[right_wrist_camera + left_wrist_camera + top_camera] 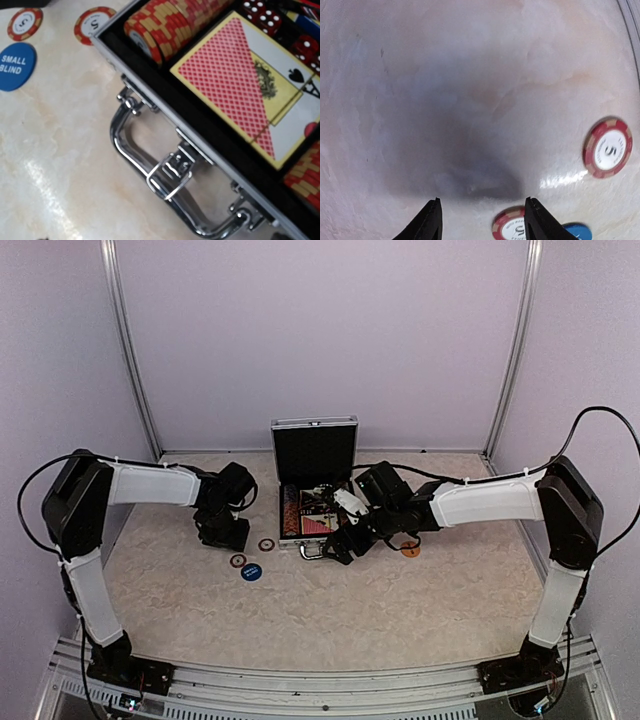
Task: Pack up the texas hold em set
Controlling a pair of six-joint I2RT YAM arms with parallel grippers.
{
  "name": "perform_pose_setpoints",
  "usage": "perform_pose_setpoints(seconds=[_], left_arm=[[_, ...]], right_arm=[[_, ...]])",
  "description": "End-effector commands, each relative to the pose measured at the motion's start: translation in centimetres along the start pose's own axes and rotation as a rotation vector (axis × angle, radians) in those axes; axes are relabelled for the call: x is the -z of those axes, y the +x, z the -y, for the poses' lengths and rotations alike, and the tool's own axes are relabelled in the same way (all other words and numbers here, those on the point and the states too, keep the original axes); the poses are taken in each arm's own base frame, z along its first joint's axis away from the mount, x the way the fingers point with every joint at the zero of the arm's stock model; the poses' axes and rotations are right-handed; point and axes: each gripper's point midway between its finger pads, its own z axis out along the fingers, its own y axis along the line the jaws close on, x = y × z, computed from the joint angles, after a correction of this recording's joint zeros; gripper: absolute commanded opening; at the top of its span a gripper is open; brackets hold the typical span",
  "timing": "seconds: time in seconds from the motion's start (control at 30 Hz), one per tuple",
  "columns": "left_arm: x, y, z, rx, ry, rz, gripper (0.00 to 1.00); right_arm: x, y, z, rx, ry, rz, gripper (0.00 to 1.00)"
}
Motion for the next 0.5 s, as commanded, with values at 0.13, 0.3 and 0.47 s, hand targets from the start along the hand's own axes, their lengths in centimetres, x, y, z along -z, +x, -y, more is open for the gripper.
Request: perform_pose_setpoints(seconds=[0.13, 0.3, 0.47], left_arm=[[1.1, 3.6, 0.0, 0.001, 0.045, -0.031, 0.58], [0.8, 3.4, 0.8, -0.004, 0.050, -0.017, 0.61], [1.2, 3.2, 2.2, -0.011, 0.083, -0.006, 0.61]], right_arm=[[-0.2, -0.3, -1.1, 0.004, -0.032, 0.014, 0.96], [0.0, -0.3, -1.1, 0.007, -0.027, 0.013, 0.96], [0.3, 0.0, -1.0, 0.003, -0.019, 0.014, 0.96]])
